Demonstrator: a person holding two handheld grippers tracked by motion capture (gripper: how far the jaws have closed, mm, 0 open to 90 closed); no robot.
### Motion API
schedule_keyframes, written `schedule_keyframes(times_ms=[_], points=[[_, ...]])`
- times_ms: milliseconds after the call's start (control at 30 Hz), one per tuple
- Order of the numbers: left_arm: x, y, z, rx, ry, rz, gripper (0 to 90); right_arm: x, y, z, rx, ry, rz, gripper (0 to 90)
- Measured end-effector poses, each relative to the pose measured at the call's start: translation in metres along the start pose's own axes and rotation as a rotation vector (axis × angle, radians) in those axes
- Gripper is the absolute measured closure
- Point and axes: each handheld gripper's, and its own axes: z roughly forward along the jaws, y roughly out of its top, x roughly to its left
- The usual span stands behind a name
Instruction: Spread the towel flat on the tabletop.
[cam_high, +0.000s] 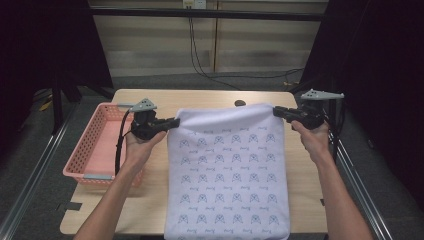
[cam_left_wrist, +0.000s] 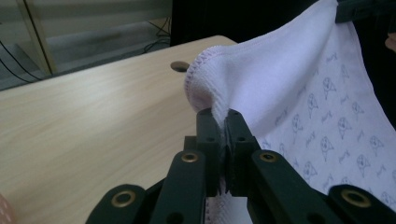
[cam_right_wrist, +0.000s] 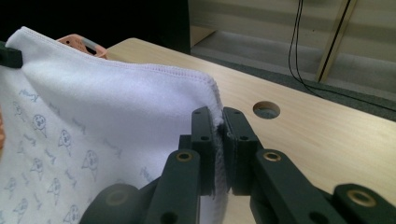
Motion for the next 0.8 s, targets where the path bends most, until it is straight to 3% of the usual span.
schedule_keyframes(times_ms=[233, 533, 800], points=[[0.01, 0.028, -0.005, -0.046, 0.006, 0.013, 86.8, -0.007, 0.025, 0.006, -0.043, -0.003, 0.016, 84.5], [0.017, 0.058, -0.012, -0.1, -0.021, 0.022, 86.9, -0.015, 0.055, 0.002, -0.11, 0.009, 0.04, 84.6], [0.025, 0.094, -0.018, -0.152, 0.018, 0.032, 86.9, -0.016, 0.087, 0.001, -0.126, -0.022, 0.023, 84.7]])
